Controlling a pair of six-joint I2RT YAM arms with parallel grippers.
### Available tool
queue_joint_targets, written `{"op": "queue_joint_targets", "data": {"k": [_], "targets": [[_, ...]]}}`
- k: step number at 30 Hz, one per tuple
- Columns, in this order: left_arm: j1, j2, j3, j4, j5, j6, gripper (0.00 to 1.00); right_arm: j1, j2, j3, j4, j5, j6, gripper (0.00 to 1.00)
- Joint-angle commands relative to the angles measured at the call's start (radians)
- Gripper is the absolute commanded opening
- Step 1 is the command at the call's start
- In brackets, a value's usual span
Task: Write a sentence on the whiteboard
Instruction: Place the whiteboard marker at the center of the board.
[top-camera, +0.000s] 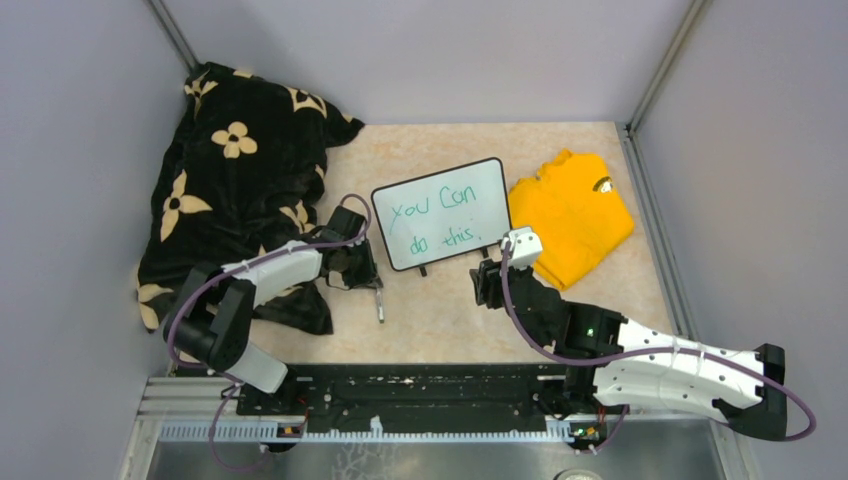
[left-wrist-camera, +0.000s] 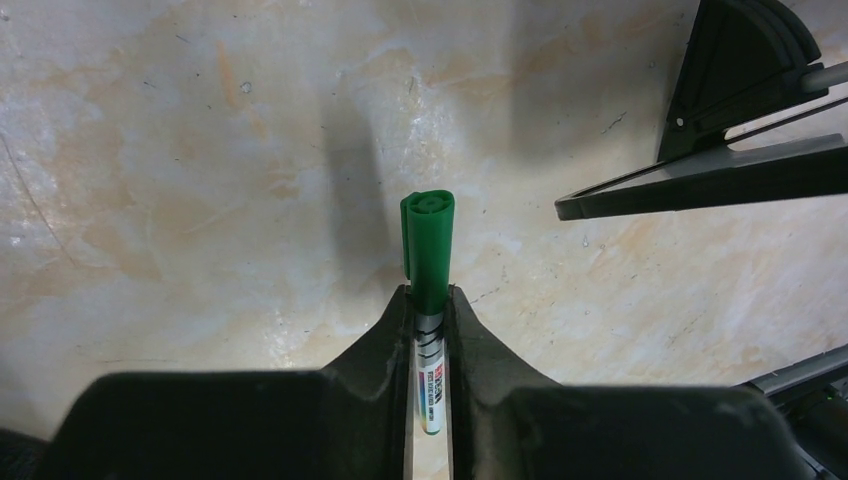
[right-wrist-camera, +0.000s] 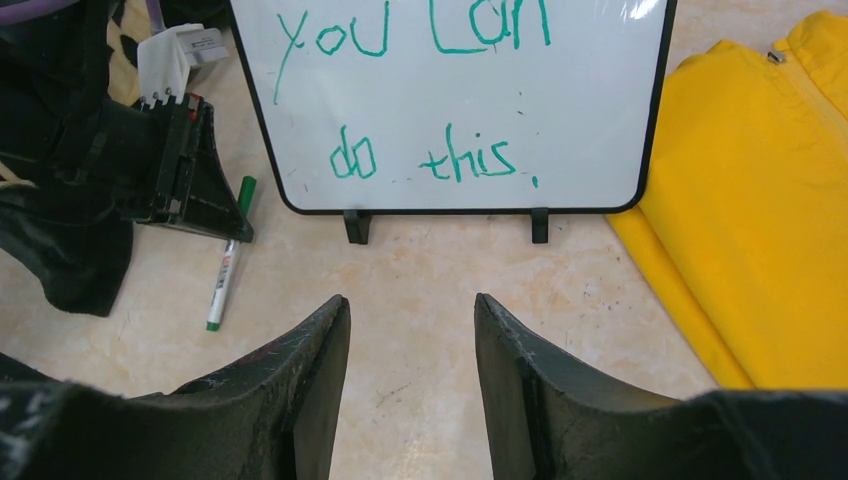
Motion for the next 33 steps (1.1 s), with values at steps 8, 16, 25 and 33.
{"op": "queue_joint_targets", "data": {"k": [8,16,25,33], "targets": [[0.01,0.029,-0.003,0.024,-0.008,0.019,0.22,-0.011,-0.009,-0.006,0.032,0.014,0.002,0.48],[0.009,0.037,-0.011,0.035,0.0,0.017,0.27,-0.012,-0.017,-0.008,0.026,0.017,-0.003,0.48],[0.008,0.009,-0.021,0.011,-0.021,0.017,0.38,-0.011,-0.025,-0.011,0.02,0.022,-0.003,0.48],[-0.023,-0.038,-0.061,-0.019,-0.082,0.013,0.45,-0.011,-0.03,-0.014,0.019,0.026,-0.006,0.48]]}}
